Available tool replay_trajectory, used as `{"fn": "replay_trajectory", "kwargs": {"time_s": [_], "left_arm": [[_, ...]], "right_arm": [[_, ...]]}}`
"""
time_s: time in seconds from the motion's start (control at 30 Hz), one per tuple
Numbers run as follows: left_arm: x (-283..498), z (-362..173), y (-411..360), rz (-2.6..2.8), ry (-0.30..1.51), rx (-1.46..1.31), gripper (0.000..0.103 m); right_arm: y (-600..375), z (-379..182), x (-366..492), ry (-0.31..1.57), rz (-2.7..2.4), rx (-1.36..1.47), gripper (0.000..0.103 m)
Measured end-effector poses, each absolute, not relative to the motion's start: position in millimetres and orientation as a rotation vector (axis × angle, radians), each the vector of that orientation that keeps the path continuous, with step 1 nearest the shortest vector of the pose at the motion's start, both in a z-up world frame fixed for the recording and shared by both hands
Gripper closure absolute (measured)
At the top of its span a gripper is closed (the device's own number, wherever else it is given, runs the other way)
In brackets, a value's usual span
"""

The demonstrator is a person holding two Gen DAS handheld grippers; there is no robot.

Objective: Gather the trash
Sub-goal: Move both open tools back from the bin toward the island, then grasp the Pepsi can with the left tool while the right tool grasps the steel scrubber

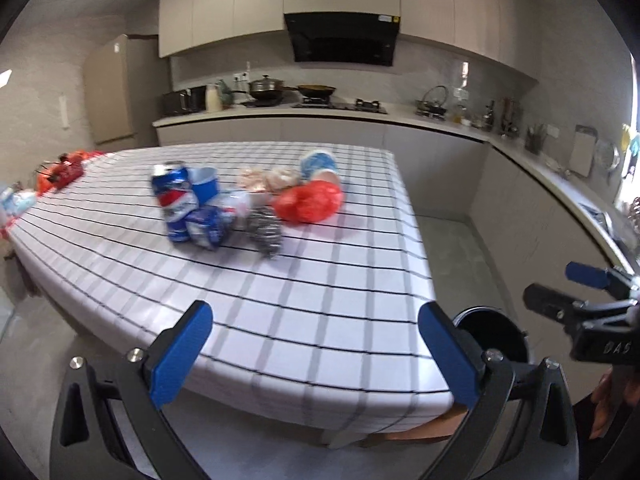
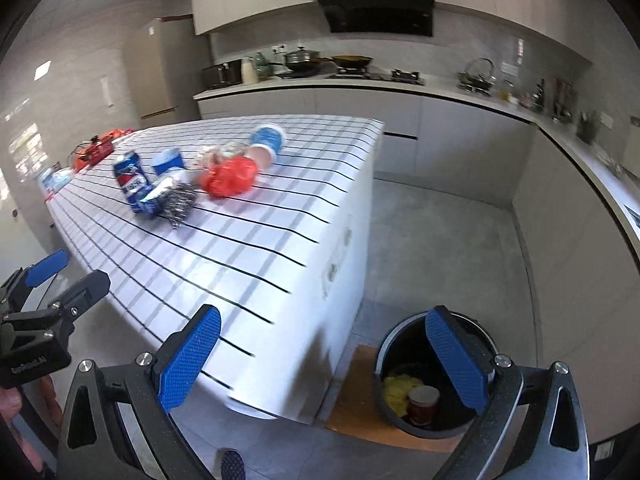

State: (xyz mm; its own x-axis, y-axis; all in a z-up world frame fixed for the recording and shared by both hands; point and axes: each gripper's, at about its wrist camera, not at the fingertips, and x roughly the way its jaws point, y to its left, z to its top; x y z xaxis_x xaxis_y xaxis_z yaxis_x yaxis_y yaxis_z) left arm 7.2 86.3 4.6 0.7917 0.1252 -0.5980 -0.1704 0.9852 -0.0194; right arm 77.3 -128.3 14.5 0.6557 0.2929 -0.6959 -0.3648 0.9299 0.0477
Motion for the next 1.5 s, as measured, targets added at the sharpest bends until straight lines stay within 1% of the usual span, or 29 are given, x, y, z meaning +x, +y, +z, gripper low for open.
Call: {"fn": "replay_trajectory", "kwargs": {"time_s": [0.43,0.47,0.5,0.53,0.6,0.63,0.7,0.83,0.87,0.93,1.0,1.07,1.4,1.5], "left_arm": [[-9.4,2.2,182.7,0.218,0.639,-0.189,0.0],[-9.2,0.9,189.0,0.212,0.637,-0.194,0.0],[-7.9,-0.6,197.3,0.203,0.639,-0.199,0.003],[-5.7,-1.8,204.1,0.197,0.644,-0.198,0.009],[1.2,-6.3,217.9,0.189,0.656,-0.194,0.015],[3.5,-7.7,222.3,0.185,0.659,-0.194,0.016],[10.8,-12.1,234.4,0.186,0.663,-0.191,0.016],[26.7,-19.8,254.2,0.17,0.671,-0.204,0.016],[31.2,-21.5,259.1,0.161,0.669,-0.208,0.016],[40.5,-24.8,267.5,0.147,0.673,-0.212,0.02],[50.3,-28.8,273.9,0.132,0.678,-0.216,0.022],[58.5,-33.3,278.5,0.122,0.684,-0.216,0.024],[105.8,-56.5,299.6,0.074,0.733,-0.206,0.025],[121.8,-60.6,305.1,0.065,0.754,-0.203,0.028]], "right_arm": [[-47.9,29.1,65.1,0.736,0.45,-0.135,0.0],[-41.4,29.5,65.3,0.73,0.45,-0.135,0.0],[-34.5,29.7,66.1,0.727,0.451,-0.135,0.001],[-27.8,29.7,67.6,0.728,0.452,-0.132,0.002],[-15.7,29.3,71.7,0.73,0.46,-0.126,0.013],[-11.1,29.0,73.8,0.733,0.461,-0.127,0.015],[4.2,26.2,80.5,0.744,0.468,-0.127,0.019],[29.3,22.2,90.8,0.75,0.48,-0.135,0.022],[37.1,20.4,94.1,0.753,0.483,-0.137,0.024],[51.9,14.8,102.2,0.763,0.481,-0.142,0.027],[63.5,9.3,110.5,0.778,0.482,-0.144,0.035],[75.5,1.8,120.4,0.793,0.474,-0.153,0.04],[119.7,-35.6,169.4,0.86,0.451,-0.154,0.04],[130.2,-45.3,183.9,0.881,0.45,-0.156,0.04]]}}
